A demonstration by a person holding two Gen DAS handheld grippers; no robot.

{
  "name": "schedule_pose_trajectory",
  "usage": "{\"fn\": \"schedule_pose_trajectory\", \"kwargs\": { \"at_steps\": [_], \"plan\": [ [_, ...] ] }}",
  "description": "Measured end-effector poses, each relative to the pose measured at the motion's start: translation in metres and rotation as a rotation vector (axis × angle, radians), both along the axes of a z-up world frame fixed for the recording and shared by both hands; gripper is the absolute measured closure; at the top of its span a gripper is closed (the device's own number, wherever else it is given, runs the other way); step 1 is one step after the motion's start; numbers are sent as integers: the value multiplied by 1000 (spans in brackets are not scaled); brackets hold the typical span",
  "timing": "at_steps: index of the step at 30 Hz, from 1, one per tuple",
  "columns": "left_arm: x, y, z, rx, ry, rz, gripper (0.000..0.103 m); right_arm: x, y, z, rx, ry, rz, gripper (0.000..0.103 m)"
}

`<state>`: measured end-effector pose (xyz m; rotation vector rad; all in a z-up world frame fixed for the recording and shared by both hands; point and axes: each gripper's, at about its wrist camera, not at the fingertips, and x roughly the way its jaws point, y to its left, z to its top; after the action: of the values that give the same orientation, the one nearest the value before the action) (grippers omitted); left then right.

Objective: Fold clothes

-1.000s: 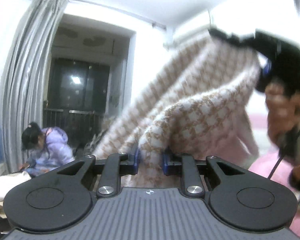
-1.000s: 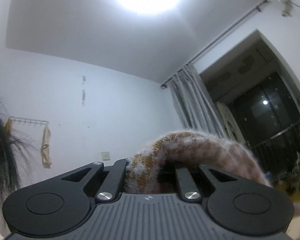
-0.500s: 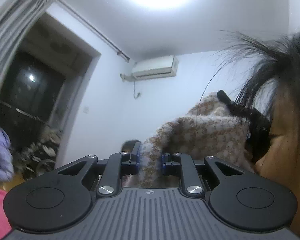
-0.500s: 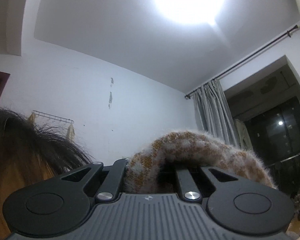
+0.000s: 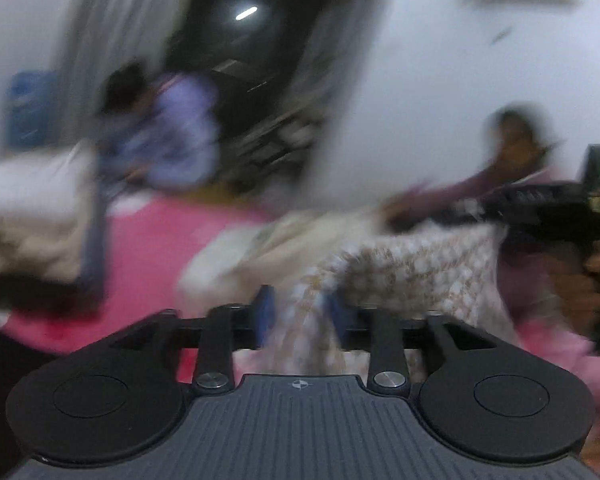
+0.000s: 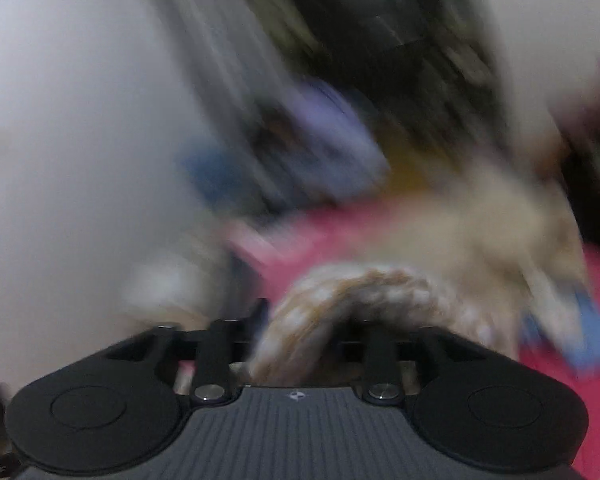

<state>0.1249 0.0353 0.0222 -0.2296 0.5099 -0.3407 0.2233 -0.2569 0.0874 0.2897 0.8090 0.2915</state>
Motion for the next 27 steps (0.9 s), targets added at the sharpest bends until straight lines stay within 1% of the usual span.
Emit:
{"fn": "schedule_pose_trajectory", "kwargs": {
  "at_steps": [1, 2, 3, 4, 5, 6, 7, 8, 9, 10, 11, 12, 13, 16, 18, 21, 24, 25, 26, 27],
  "plan": [
    [14, 3, -17, 3, 57, 30, 58, 16, -6, -34, -49, 91, -77, 59],
    [28, 6, -34, 6, 115, 60, 58, 19, -14, -60, -23, 133, -120, 59],
    [43, 9, -51, 9, 172, 90, 58, 16, -23, -83, 33, 157, -145, 59],
    [55, 13, -68, 7, 224, 117, 58, 10, -32, -97, 101, 155, -148, 59],
    [54, 22, -77, -28, 247, 128, 57, -2, -46, -108, 159, 134, -147, 59],
    [53, 30, -85, -59, 266, 136, 55, -17, -58, -117, 193, 108, -144, 59],
    [53, 36, -85, -69, 266, 129, 47, -30, -68, -118, 215, 80, -135, 58],
    [51, 38, -84, -58, 260, 115, 42, -45, -77, -111, 237, 60, -136, 56],
    [47, 41, -82, -48, 253, 101, 42, -62, -85, -102, 260, 43, -143, 55],
    [21, 49, -78, -44, 243, 83, 41, -75, -93, -97, 281, 39, -151, 54],
    [-12, 50, -63, -41, 235, 57, 39, -87, -102, -93, 303, 42, -159, 52],
    [-27, 54, -58, -48, 236, 34, 39, -97, -107, -95, 297, 61, -163, 52],
    [-41, 59, -52, -58, 239, 9, 36, -108, -111, -100, 278, 87, -164, 49],
    [-80, 70, -38, -125, 265, -86, 32, -141, -119, -115, 214, 168, -170, 47],
    [-100, 67, -38, -140, 284, -156, 28, -163, -115, -131, 170, 232, -171, 45],
    [-122, 42, -38, -112, 292, -293, 26, -191, -106, -163, 130, 327, -164, 44],
    [-143, 4, -42, -45, 310, -456, 22, -208, -99, -189, 149, 399, -156, 44],
    [-148, -10, -44, 10, 289, -494, 20, -211, -97, -195, 166, 416, -157, 44],
    [-154, -27, -49, 95, 262, -520, 20, -215, -95, -197, 187, 420, -156, 44],
    [-158, -41, -57, 199, 253, -514, 20, -217, -94, -197, 203, 420, -145, 44]
  ]
}}
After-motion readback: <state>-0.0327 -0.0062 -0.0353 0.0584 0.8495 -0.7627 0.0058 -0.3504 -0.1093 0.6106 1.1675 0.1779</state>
